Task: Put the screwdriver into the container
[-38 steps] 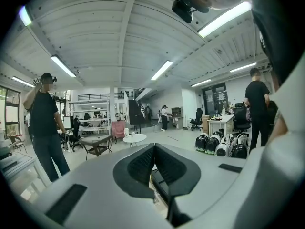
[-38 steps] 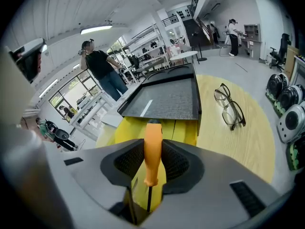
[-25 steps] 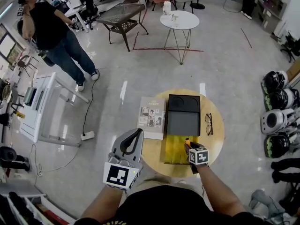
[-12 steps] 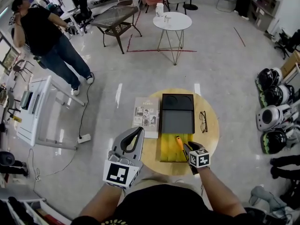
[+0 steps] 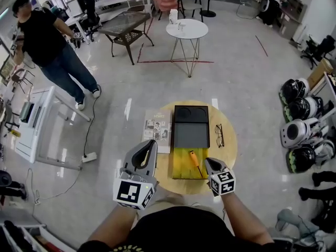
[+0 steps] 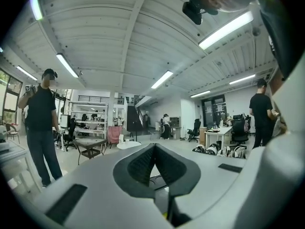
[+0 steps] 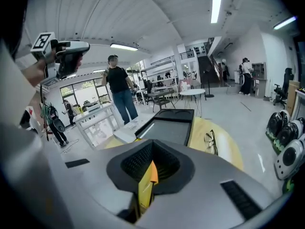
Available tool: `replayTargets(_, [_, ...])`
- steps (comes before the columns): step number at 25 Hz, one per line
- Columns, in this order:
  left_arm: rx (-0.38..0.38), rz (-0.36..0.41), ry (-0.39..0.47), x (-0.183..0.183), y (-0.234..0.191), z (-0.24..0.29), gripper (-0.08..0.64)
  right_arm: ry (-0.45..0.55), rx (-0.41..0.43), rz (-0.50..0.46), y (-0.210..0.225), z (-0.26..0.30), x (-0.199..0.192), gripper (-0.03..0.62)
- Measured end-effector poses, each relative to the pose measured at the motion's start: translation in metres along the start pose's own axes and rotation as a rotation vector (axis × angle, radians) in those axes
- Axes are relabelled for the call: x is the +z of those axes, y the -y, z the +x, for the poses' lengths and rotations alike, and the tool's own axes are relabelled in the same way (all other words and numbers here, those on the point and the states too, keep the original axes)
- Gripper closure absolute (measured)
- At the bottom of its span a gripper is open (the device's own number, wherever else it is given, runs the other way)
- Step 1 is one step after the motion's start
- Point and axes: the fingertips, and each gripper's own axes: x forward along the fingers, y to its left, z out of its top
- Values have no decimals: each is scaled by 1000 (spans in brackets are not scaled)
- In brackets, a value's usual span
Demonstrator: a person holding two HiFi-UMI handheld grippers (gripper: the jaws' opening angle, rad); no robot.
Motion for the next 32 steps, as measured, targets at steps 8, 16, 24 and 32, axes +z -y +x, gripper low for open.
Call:
replayTargets(8, [-10,-53,32,8,20,-15,545,96,-18,10,1,-46,29,578])
replayTargets(16, [-47,-129,60,12,41,-22,545,149,1,-28,-9,-81,56,578])
replayTargets(24, [29,1,37,10,46,-26,545,234,10,-62,-16,-122,100,578])
replayTargets(32, [28,20,45,12,56,-29,545,281,23,-83,-28,-152,129,578])
